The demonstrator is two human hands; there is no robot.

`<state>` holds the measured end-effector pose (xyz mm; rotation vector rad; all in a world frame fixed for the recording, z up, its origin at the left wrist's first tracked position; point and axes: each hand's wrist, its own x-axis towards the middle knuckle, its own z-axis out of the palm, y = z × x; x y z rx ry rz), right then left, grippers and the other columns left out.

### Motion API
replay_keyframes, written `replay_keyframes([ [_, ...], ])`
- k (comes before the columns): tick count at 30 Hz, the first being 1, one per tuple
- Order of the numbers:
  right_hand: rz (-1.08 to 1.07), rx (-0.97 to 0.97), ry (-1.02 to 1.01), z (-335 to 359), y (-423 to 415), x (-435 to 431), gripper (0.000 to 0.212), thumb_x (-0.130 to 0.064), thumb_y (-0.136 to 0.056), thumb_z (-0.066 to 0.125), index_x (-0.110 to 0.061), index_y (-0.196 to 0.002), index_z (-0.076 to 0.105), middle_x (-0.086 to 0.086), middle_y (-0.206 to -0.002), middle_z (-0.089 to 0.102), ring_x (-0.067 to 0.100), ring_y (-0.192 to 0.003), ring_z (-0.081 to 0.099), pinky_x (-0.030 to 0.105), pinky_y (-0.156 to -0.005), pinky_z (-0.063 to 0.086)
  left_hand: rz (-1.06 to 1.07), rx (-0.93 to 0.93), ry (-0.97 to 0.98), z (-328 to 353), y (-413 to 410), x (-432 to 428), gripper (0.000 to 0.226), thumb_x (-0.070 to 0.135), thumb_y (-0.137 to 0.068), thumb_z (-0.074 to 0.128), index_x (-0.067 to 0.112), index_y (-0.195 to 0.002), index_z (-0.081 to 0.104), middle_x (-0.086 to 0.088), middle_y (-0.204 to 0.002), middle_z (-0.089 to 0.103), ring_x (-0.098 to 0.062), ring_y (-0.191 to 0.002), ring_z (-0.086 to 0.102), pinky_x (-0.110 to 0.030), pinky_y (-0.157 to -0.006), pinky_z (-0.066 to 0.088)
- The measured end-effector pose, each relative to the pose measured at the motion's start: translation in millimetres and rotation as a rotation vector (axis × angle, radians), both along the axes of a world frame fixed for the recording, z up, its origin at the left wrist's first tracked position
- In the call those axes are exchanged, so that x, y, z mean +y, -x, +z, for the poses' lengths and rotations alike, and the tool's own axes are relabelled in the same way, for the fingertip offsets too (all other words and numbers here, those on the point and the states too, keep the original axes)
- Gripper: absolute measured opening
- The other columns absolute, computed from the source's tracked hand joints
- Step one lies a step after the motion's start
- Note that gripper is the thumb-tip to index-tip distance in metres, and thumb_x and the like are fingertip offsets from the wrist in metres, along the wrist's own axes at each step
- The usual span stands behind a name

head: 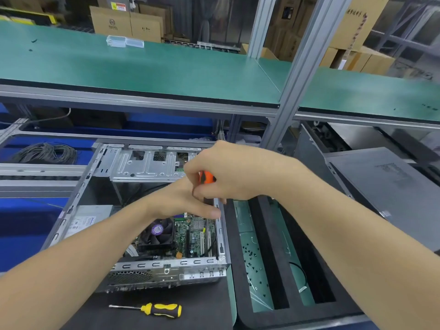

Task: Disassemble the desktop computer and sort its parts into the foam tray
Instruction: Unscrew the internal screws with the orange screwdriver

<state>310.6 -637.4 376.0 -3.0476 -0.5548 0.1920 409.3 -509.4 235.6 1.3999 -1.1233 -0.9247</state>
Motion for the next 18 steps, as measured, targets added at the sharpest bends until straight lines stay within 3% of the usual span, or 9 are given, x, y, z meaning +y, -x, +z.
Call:
replay_keyframes([
  [3,-0.024,0.169,0.014,13.4,7.6,1.7,0.028,-0.014,-0.079,0.068,-0.041,-0.070,0.065,-0.011,-0.073,0.067,0.007,-0.072,0.061,0.038,-0.065,0.057,-0.058,0.066,-0.032,-4.0,-8.9,4.3,0.037,0.029,-0.076,0.089,0.002,-0.092,0.070,-0.040,-0.084,0.053,-0.050,-0.077,0.053,-0.027,-0.077,0.047],
  [5,-0.008,0.212,0.015,14.0,8.3,5.6,0.042,0.000,-0.077,0.061,-0.041,-0.073,0.066,-0.007,-0.085,0.072,0.013,-0.080,0.064,0.038,-0.070,0.056,-0.099,0.104,-0.051,-6.0,-13.5,5.5,0.032,0.025,-0.076,0.088,0.001,-0.085,0.070,-0.031,-0.072,0.052,-0.041,-0.063,0.047,-0.026,-0.069,0.040],
  [6,0.000,0.208,-0.002,10.7,7.8,6.6,0.045,0.005,-0.076,0.058,-0.039,-0.078,0.069,-0.006,-0.086,0.073,0.015,-0.081,0.064,0.037,-0.071,0.056,-0.116,0.088,-0.062,-2.3,-11.8,7.4,0.008,0.018,-0.077,0.081,0.018,-0.079,0.074,-0.013,-0.068,0.060,-0.024,-0.060,0.050,-0.021,-0.064,0.039],
  [7,0.005,0.205,-0.018,9.8,9.2,8.5,0.046,0.007,-0.074,0.056,-0.035,-0.082,0.072,-0.006,-0.086,0.073,0.015,-0.082,0.064,0.037,-0.070,0.056,-0.118,0.094,-0.053,-3.2,-13.5,6.3,0.017,0.014,-0.076,0.074,0.030,-0.073,0.073,0.010,-0.066,0.060,-0.007,-0.058,0.048,-0.019,-0.060,0.036],
  [8,0.004,0.212,-0.024,8.3,8.7,8.1,0.046,0.008,-0.073,0.055,-0.032,-0.085,0.073,-0.007,-0.086,0.073,0.015,-0.082,0.064,0.037,-0.069,0.056,-0.122,0.068,-0.077,0.5,-13.2,6.3,0.019,0.013,-0.075,0.070,0.030,-0.067,0.070,0.016,-0.064,0.055,-0.003,-0.057,0.041,-0.022,-0.057,0.031],
  [10,0.012,0.234,-0.028,7.1,7.3,6.3,0.045,0.007,-0.072,0.055,-0.030,-0.088,0.074,-0.009,-0.087,0.072,0.014,-0.084,0.064,0.034,-0.069,0.055,-0.087,0.037,-0.133,2.8,-13.3,5.4,0.019,0.019,-0.073,0.071,0.014,-0.059,0.059,0.002,-0.060,0.042,-0.014,-0.059,0.026,-0.033,-0.058,0.020],
  [12,0.033,0.236,-0.011,7.2,6.4,5.6,0.036,0.000,-0.074,0.059,-0.029,-0.090,0.071,-0.010,-0.093,0.068,0.014,-0.088,0.062,0.033,-0.073,0.051,-0.080,0.012,-0.143,6.2,-12.1,4.6,0.023,0.026,-0.071,0.076,0.019,-0.057,0.059,0.004,-0.059,0.039,-0.015,-0.058,0.027,-0.032,-0.058,0.020],
  [15,-0.015,0.161,-0.140,0.9,9.0,8.0,0.008,-0.027,-0.085,0.069,-0.023,-0.092,0.068,-0.009,-0.091,0.062,0.013,-0.091,0.059,0.033,-0.079,0.051,-0.052,-0.106,-0.083,15.0,-7.0,5.2,0.016,0.032,-0.061,0.084,0.032,-0.065,0.068,0.017,-0.062,0.054,0.001,-0.060,0.049,-0.014,-0.059,0.040],
  [18,-0.210,-0.077,0.034,-15.3,9.2,12.5,0.047,-0.064,-0.095,0.053,-0.019,-0.085,0.055,-0.003,-0.077,0.050,0.023,-0.076,0.054,0.039,-0.067,0.047,0.020,-0.160,-0.009,15.3,1.6,0.7,0.036,0.018,-0.069,0.086,-0.001,-0.089,0.065,-0.012,-0.074,0.058,-0.019,-0.070,0.050,-0.034,-0.065,0.043],
])
